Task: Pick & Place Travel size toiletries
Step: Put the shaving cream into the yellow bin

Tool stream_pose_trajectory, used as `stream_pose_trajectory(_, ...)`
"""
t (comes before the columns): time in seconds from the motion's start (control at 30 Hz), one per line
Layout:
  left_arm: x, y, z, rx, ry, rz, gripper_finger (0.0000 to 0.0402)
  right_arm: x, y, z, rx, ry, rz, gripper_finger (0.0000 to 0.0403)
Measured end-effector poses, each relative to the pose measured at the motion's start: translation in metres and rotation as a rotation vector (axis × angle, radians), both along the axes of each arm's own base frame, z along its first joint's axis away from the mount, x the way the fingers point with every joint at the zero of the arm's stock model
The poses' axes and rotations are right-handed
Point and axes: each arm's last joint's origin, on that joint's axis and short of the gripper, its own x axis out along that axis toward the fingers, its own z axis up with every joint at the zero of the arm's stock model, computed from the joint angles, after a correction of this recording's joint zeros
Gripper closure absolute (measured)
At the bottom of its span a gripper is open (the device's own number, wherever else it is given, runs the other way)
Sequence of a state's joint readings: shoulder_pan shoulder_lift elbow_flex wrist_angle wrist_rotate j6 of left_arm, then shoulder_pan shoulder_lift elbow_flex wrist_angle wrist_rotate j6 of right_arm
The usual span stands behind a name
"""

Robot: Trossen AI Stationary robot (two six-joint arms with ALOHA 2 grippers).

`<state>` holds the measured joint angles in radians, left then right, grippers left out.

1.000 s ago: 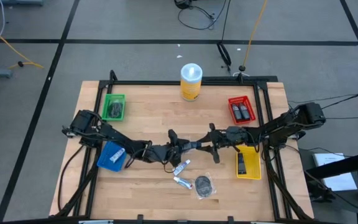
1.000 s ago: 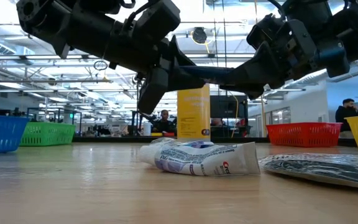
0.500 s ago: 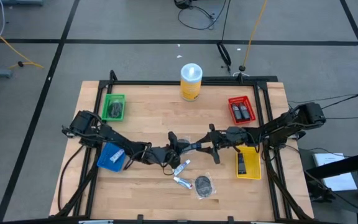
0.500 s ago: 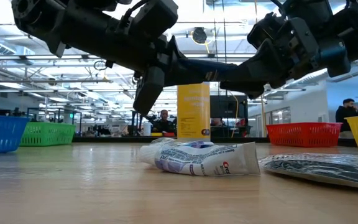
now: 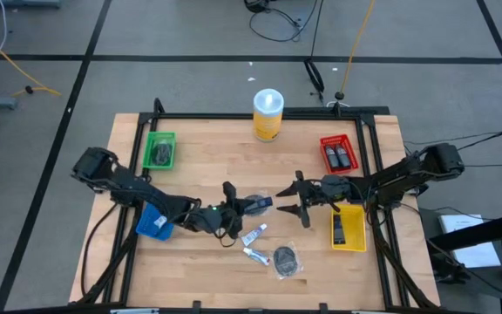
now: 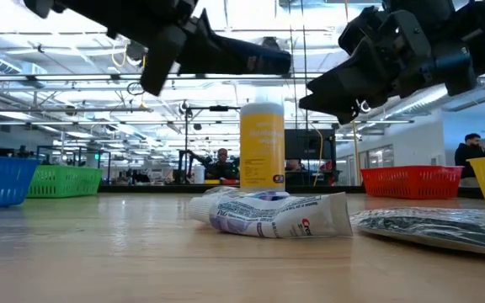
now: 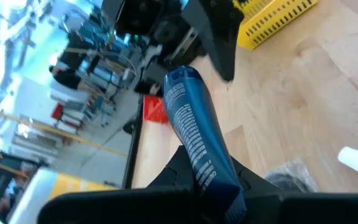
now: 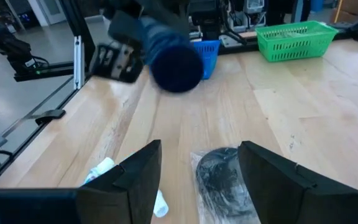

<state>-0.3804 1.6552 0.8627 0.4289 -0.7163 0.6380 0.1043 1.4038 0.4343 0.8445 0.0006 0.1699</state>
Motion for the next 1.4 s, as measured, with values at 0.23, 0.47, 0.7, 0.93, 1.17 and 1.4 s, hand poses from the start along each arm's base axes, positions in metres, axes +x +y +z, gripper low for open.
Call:
stream_pose_trajectory(0.23, -0.012, 0.006, 0.01, -0.164, 0.006, 0.053, 0.0381, -0.016, 0.0, 0.008, -0.024, 0.104, -0.04, 0.0204)
stream_pose_trajectory(0.47, 0.002, 0.025, 0.009, -0.503, 0.005, -0.132, 0.0392, -0.027, 0.024, 0.01, -0.326, 0.126, -0.061, 0.0204)
stream_pose_trajectory(0.7, 0.022, 0.044, -0.002, -0.58, -0.056, -0.245, 0.0384, -0.016, 0.046, 0.007, -0.545, -0.038, 0.001, 0.0204)
stream_pose_trajectory(0.93, 0.026, 0.053, -0.004, -0.596, -0.068, -0.248, 0.0389, -0.009, 0.049, 0.012, -0.559, -0.168, -0.023, 0.0204)
stream_pose_trajectory(1.17, 0.026, 0.054, -0.004, -0.596, -0.079, -0.248, 0.0351, 0.0, 0.047, 0.006, -0.591, -0.181, -0.042, 0.0204)
stream_pose_trajectory(1.4, 0.026, 0.054, -0.003, -0.596, -0.083, -0.249, 0.0357, 0.01, 0.045, 0.006, -0.59, -0.172, -0.062, 0.0242)
